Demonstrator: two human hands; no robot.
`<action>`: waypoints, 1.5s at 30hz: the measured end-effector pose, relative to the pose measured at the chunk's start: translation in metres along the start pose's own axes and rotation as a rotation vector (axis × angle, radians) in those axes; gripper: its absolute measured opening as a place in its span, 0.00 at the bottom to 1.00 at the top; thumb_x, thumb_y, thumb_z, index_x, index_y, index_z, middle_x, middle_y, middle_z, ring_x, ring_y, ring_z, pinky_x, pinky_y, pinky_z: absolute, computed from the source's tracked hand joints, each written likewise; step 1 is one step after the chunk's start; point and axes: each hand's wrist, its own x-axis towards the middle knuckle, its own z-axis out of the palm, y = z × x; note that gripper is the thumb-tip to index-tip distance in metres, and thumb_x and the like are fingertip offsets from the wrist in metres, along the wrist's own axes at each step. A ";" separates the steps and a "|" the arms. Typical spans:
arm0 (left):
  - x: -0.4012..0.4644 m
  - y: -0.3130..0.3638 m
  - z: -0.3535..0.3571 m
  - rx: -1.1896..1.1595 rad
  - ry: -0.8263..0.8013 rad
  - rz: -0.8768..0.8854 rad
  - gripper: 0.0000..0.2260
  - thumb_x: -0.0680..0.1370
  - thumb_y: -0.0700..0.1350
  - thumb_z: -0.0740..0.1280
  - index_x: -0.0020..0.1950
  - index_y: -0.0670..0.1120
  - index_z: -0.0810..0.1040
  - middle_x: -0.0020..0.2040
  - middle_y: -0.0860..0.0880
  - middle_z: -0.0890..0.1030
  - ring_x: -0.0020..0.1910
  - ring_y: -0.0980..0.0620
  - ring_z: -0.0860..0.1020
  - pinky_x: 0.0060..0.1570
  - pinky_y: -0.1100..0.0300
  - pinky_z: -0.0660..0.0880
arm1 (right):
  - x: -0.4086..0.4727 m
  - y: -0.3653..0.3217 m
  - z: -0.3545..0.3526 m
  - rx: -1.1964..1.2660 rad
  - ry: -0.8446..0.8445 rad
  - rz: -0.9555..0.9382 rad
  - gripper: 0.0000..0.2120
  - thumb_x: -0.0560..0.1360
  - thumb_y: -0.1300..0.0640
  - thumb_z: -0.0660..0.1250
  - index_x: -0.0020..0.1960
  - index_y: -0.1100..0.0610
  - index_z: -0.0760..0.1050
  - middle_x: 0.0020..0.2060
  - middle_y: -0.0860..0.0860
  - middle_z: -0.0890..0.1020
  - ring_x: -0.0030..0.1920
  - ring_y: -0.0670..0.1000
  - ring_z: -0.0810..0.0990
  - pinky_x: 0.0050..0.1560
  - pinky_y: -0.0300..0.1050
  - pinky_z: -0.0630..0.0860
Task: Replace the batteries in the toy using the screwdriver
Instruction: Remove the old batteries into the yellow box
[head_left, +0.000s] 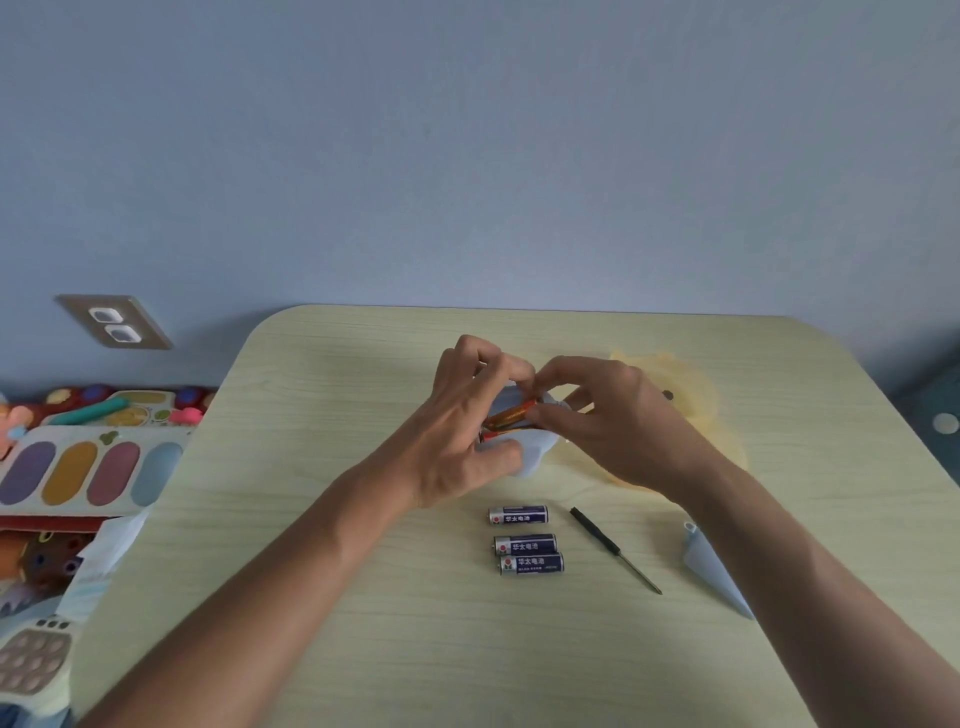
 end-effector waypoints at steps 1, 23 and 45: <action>-0.001 -0.001 0.001 -0.015 0.022 -0.007 0.23 0.67 0.57 0.62 0.62 0.57 0.66 0.58 0.53 0.63 0.63 0.48 0.66 0.56 0.58 0.70 | 0.000 0.001 0.001 -0.009 0.010 -0.006 0.04 0.75 0.51 0.71 0.49 0.48 0.81 0.45 0.40 0.83 0.46 0.46 0.82 0.48 0.38 0.77; -0.012 -0.011 0.010 -0.247 0.124 -0.059 0.28 0.68 0.53 0.71 0.65 0.47 0.70 0.66 0.53 0.69 0.62 0.58 0.74 0.57 0.68 0.74 | -0.035 0.024 -0.047 -0.320 0.084 0.247 0.03 0.73 0.52 0.72 0.45 0.44 0.80 0.35 0.35 0.80 0.40 0.38 0.79 0.43 0.42 0.77; -0.014 -0.010 0.005 -0.320 0.131 -0.139 0.26 0.70 0.45 0.75 0.67 0.50 0.75 0.69 0.55 0.75 0.64 0.52 0.78 0.59 0.60 0.78 | -0.011 -0.005 -0.008 -0.234 0.046 -0.378 0.16 0.75 0.68 0.62 0.53 0.49 0.80 0.46 0.46 0.79 0.44 0.47 0.74 0.46 0.33 0.68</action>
